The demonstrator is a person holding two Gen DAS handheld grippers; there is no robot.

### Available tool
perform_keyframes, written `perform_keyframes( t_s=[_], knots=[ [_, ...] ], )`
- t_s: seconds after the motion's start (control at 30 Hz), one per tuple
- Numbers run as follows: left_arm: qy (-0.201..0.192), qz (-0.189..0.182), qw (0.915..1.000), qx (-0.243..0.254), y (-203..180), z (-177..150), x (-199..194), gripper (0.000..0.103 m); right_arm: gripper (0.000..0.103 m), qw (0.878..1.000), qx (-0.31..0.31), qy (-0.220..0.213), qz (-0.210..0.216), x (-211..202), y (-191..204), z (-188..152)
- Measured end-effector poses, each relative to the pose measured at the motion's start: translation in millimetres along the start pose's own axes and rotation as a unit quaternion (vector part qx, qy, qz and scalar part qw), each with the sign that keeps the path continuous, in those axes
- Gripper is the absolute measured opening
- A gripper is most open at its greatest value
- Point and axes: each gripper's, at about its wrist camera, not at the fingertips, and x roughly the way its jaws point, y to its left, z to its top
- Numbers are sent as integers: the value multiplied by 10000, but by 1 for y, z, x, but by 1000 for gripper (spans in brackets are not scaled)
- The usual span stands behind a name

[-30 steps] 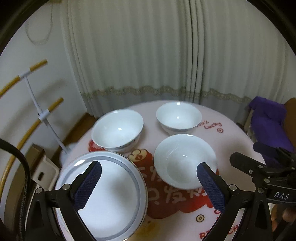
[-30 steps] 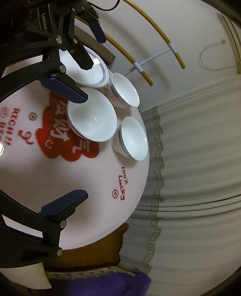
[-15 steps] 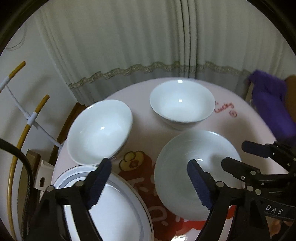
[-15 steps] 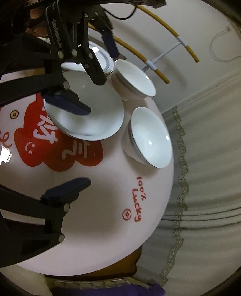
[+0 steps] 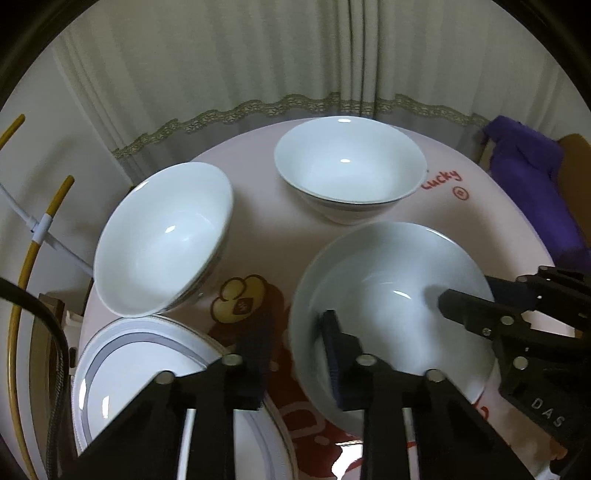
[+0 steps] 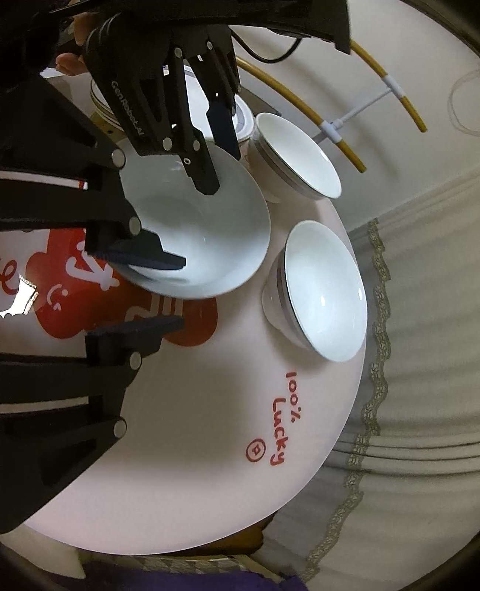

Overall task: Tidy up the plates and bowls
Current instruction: 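Close both tools on the rim of a grey-banded white bowl, then lift the gripped bowl with both tools and carry it over another bowl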

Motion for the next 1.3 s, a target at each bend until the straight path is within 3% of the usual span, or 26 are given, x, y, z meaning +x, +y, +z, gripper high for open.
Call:
perform_keyframes(
  t_s=[0.07, 0.3, 0.7, 1.3],
  knots=[
    [-1, -5, 10000, -18, 2, 1, -1, 13, 13, 10000, -72, 32, -3, -1, 4, 0],
    [-97, -50, 9999, -84, 18, -8, -11, 11, 13, 9999, -97, 83, -80, -3, 8, -2],
    [-632, -33, 9978, -178, 22, -35, -59, 9, 13, 9997, -209, -111, -90, -28, 29, 1],
    [-1167, 43, 9905, -729, 88, -60, -115, 9, 13, 9959, -718, -544, -74, -57, 100, 50]
  ],
)
